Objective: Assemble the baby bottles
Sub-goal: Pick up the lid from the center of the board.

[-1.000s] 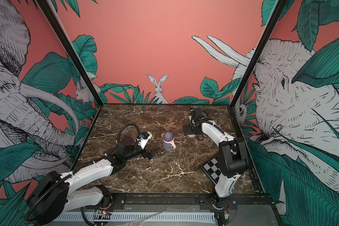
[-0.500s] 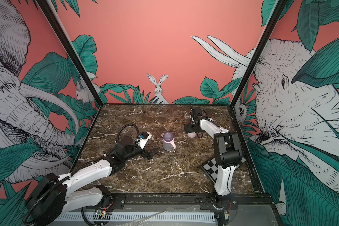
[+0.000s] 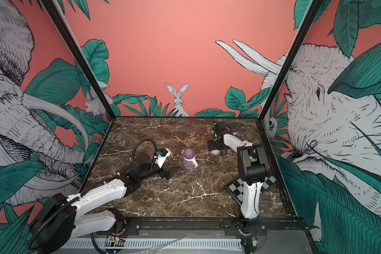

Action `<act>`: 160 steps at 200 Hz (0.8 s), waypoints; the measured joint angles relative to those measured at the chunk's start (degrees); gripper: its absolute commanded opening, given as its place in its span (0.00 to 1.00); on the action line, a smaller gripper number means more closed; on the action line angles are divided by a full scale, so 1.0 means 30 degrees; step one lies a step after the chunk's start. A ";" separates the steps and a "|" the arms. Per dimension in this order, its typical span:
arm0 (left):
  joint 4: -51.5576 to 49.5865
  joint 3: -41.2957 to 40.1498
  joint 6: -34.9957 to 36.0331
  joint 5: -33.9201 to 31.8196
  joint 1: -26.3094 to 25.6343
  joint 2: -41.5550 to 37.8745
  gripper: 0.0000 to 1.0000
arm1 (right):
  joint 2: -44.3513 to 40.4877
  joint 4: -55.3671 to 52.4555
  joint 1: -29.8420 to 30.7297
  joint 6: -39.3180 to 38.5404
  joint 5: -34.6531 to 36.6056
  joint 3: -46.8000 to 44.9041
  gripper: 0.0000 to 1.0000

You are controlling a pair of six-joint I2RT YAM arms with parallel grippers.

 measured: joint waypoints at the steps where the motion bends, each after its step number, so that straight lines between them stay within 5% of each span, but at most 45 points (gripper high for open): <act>1: 0.0000 0.0007 0.0000 0.0000 0.0000 0.0007 1.00 | 0.0000 0.0007 0.0000 0.0015 0.0000 0.0000 0.83; 160: -0.0029 0.0160 0.0146 -0.0146 0.0007 -0.0138 0.99 | 0.0277 -0.0787 0.0007 0.0372 0.0670 0.0073 0.57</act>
